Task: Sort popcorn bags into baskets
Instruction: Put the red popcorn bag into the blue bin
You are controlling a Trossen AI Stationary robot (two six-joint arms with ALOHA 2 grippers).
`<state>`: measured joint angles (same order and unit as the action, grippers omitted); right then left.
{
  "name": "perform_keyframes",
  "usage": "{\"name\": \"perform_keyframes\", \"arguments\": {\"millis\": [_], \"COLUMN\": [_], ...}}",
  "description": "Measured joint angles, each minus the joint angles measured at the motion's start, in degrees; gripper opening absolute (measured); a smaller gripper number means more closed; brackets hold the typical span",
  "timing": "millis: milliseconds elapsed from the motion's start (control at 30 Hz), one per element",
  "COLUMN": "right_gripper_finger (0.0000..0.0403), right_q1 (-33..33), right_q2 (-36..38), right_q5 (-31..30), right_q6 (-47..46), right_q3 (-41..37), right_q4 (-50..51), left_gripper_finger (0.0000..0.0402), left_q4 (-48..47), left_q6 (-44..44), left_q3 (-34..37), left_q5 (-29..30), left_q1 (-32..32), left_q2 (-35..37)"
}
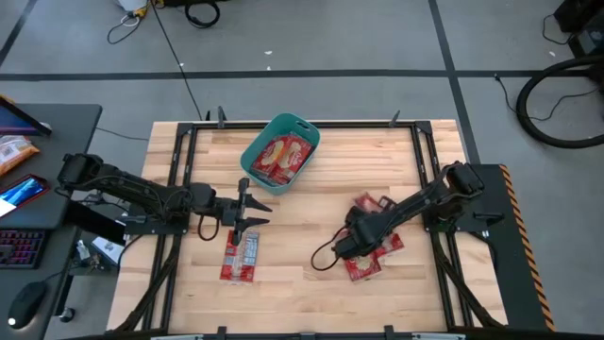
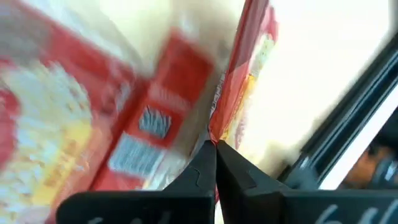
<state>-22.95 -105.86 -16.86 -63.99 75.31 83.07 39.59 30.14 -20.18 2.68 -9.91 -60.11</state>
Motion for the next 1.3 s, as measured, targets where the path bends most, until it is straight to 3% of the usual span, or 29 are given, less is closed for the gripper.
{"name": "perform_keyframes", "arguments": {"millis": [267, 567, 767, 933, 1033, 1300], "right_gripper_finger": [0.0004, 0.0004, 0.0004, 0.0004, 0.0004, 0.0005], "right_q1": [0.6, 6.1, 11.8, 15.2, 17.3, 24.6], "right_q2": [0.0, 0.0, 0.0, 0.0, 0.0, 0.0], "right_q5": [-22.1, -33.2, -33.9, -36.2, -35.3, -19.6], "right_q6": [18.2, 38.4, 61.5, 82.1, 94.5, 123.9], "right_q3": [7.6, 9.5, 9.5, 9.5, 9.5, 9.5], "right_q4": [2.4, -5.1, -23.0, -38.7, -45.9, -57.8], "left_gripper_finger": [0.0142, 0.0142, 0.0142, 0.0142, 0.0142, 0.0142], "left_q4": [-2.4, -7.3, -6.5, -6.5, -7.3, -10.8], "left_q6": [-9.1, -27.5, -28.4, -28.1, -28.0, -28.0], "left_q3": [0.0, 0.0, 0.0, 0.0, 0.0, 0.0], "left_q5": [0.0, 0.0, 0.1, 5.1, 4.9, 1.6], "left_q1": [0.0, -0.9, -6.6, -11.9, -14.3, -18.5], "left_q2": [0.0, 0.0, 0.4, 1.7, 1.8, 1.6]}}
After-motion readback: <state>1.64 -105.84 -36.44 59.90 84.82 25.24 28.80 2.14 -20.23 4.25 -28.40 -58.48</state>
